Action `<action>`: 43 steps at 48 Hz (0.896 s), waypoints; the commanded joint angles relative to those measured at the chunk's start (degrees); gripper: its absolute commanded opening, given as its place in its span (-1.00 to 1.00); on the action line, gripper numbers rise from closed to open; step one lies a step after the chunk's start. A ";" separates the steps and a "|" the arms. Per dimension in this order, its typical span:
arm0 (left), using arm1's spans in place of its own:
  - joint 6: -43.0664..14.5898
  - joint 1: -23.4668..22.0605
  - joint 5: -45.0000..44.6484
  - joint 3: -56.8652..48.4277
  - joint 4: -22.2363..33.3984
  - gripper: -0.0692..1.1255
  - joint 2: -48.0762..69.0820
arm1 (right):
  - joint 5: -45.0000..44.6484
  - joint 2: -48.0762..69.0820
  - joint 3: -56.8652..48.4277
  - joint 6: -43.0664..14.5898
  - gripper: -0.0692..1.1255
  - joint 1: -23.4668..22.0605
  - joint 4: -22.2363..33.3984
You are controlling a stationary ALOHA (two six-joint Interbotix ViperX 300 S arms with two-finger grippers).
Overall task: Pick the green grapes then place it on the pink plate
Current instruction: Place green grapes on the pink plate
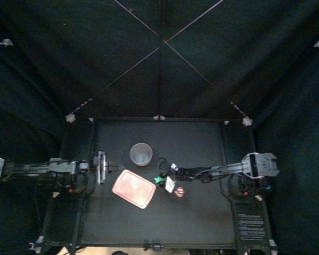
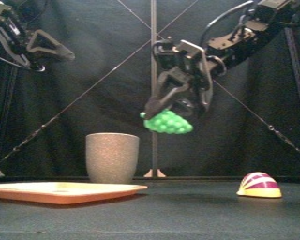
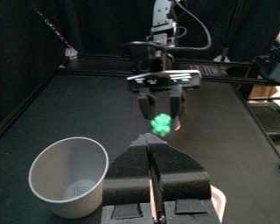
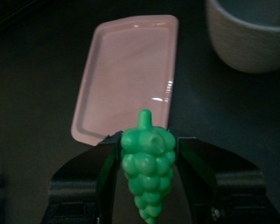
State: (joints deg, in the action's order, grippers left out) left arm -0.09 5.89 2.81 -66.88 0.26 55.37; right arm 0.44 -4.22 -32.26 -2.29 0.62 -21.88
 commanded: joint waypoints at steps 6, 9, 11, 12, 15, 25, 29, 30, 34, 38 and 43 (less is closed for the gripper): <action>-0.09 0.53 1.05 0.79 -0.09 -0.53 -0.09 | 0.18 -10.20 12.13 0.00 0.02 1.58 0.53; -0.09 0.79 1.05 0.62 0.00 -0.53 -0.09 | 0.18 -13.27 15.47 0.00 0.02 1.67 0.53; -0.09 0.88 1.05 0.44 0.00 -0.53 -0.09 | 0.26 -14.94 17.49 0.00 0.02 1.67 0.62; -0.09 1.05 1.05 0.35 0.00 -0.53 -0.09 | 0.18 -16.08 18.90 0.00 0.02 1.67 0.53; 0.00 1.14 1.05 0.09 0.00 -0.53 -0.09 | 0.26 -18.02 21.36 0.18 0.02 1.58 0.88; -0.09 1.49 1.05 -0.26 0.00 -0.53 -0.09 | -0.35 -22.06 26.89 -0.26 0.02 1.32 1.14; -0.09 1.58 1.05 -0.26 0.00 -0.53 0.00 | -1.58 -23.03 28.04 -0.09 0.02 1.05 0.53; 0.00 1.49 1.05 -0.26 0.00 -0.53 0.00 | -2.02 -23.20 28.21 -0.09 0.02 0.97 0.62; -0.09 1.58 1.05 -0.26 0.00 -0.53 0.00 | -3.34 -23.99 28.65 0.00 0.07 0.62 1.05; -0.09 1.58 1.05 -0.35 0.00 -0.53 0.00 | -3.60 -24.35 28.83 0.00 0.19 0.62 2.02; 0.00 1.58 1.23 -0.26 0.00 -0.53 0.00 | -3.52 -24.35 29.18 -0.09 0.41 0.62 3.25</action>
